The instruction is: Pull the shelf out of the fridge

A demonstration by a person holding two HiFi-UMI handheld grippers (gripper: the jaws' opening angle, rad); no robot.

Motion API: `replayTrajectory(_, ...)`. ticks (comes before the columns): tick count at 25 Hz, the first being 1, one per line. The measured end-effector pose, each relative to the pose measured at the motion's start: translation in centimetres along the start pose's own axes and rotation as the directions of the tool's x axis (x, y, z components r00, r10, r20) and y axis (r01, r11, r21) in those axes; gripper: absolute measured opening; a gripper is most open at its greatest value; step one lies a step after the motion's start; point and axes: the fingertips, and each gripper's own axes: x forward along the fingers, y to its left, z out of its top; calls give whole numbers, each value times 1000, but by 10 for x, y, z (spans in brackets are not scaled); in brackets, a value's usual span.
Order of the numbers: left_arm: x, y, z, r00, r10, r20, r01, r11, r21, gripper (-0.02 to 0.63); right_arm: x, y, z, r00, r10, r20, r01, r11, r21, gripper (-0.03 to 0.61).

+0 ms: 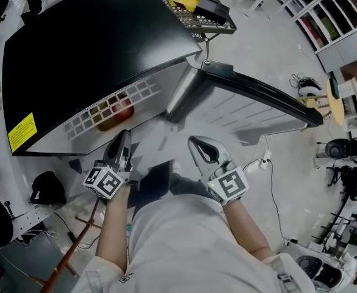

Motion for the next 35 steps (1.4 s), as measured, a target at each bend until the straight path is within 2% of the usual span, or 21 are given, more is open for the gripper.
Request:
replayTrajectory(4, 10, 18, 2, 998, 25, 56, -18, 994, -110, 11, 5, -11, 2, 1000, 14, -9, -14, 1000, -3, 2)
replayTrajectory(7, 16, 28, 6, 995, 49, 83, -36, 987, -159, 14, 8, -16, -2, 999, 20, -24, -20, 1000, 5, 2)
replayTrajectory(9, 20, 37, 6, 993, 59, 101, -39, 981, -190, 46, 10, -19, -4, 999, 25, -34, -25, 1000, 7, 2)
replayTrajectory(11, 24, 45, 4, 991, 58, 122, -26, 966, -255, 109, 11, -21, -6, 999, 29, -40, -29, 1000, 8, 2)
replayTrajectory(14, 30, 49, 4, 987, 56, 148, 0, 935, -353, 125, 12, -24, -11, 998, 33, -51, -32, 999, 11, 2)
replayTrajectory(20, 35, 59, 20, 972, 61, 227, 38, 912, -409, 144, 15, -30, -18, 998, 32, -59, -31, 999, 15, 2)
replayTrajectory(25, 32, 71, 37, 942, 116, 316, 51, 879, -473, 147, 15, -33, -18, 998, 22, -64, -20, 999, 33, 2)
replayTrajectory(28, 34, 75, 44, 931, 135, 340, 58, 864, -501, 146, 14, -37, -17, 998, 16, -60, -14, 999, 36, 2)
replayTrajectory(32, 36, 82, 49, 914, 177, 364, 48, 845, -532, 95, 14, -43, -17, 999, 21, -46, -19, 999, 40, 2)
replayTrajectory(35, 39, 85, 52, 909, 198, 366, 30, 847, -531, 75, 13, -49, -17, 999, 21, -40, -20, 999, 36, 2)
